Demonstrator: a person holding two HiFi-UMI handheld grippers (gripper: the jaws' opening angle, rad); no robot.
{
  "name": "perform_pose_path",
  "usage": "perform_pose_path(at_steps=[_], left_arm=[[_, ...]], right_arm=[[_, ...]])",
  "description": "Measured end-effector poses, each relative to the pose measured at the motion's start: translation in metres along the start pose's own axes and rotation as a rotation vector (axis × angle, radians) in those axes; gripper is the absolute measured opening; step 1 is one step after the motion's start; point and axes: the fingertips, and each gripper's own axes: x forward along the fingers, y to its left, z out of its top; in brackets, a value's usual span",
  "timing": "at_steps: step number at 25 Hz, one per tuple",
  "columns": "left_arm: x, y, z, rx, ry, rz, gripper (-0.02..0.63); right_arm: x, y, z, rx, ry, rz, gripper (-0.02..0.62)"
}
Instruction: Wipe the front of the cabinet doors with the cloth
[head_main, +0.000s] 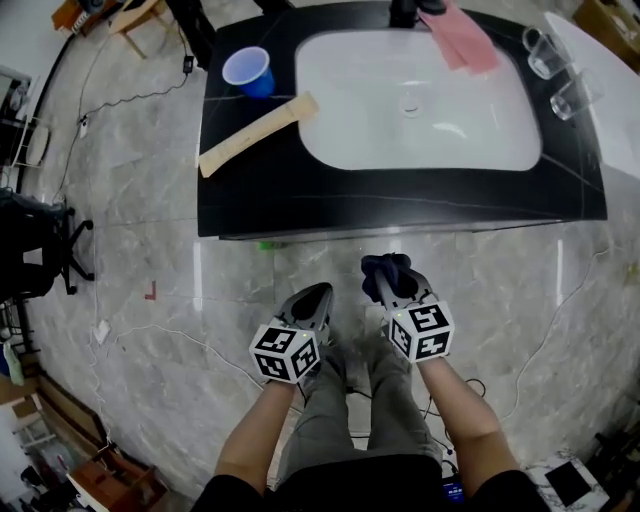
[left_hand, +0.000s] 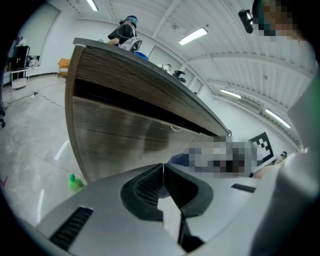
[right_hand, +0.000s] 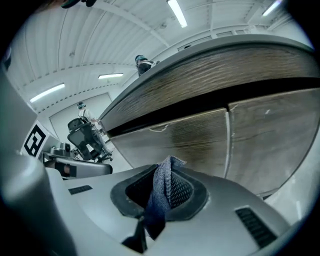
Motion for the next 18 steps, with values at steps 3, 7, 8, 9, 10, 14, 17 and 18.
perform_pose_path(at_steps=[3,7,8,9,10,14,17,18], left_arm=[[-0.021,0.033,0.001,-0.014,-0.019,0.029,0.014],[-0.047,0.077,0.001,-0.040,-0.046,0.075,0.014],[-0.052,0.088,0.001,-0.044,-0.052,0.086,0.014],[-0.057,0.100,0.000,-0.046,-0.056,0.096,0.014],[-0.061,0.111,-0.001,-0.048,-0.058,0.107,0.014],[-0.076,0.149,-0.005,-0.055,-0.064,0.142,0.014],[-0.082,0.169,-0.007,-0.071,-0.069,0.153,0.014],[-0.083,0.174,-0.008,-0.075,-0.069,0.154,0.014]], right_arm=[[0.025,0.035,-0.005,-0.017,0.017,0.041,0.051],[0.058,0.079,-0.010,-0.054,0.039,0.092,0.051],[0.067,0.089,-0.012,-0.065,0.044,0.102,0.051],[0.076,0.099,-0.013,-0.076,0.050,0.111,0.051],[0.084,0.108,-0.014,-0.085,0.054,0.119,0.052],[0.116,0.142,-0.016,-0.118,0.058,0.149,0.052],[0.141,0.162,-0.016,-0.127,0.057,0.163,0.052],[0.148,0.167,-0.015,-0.126,0.057,0.163,0.051]])
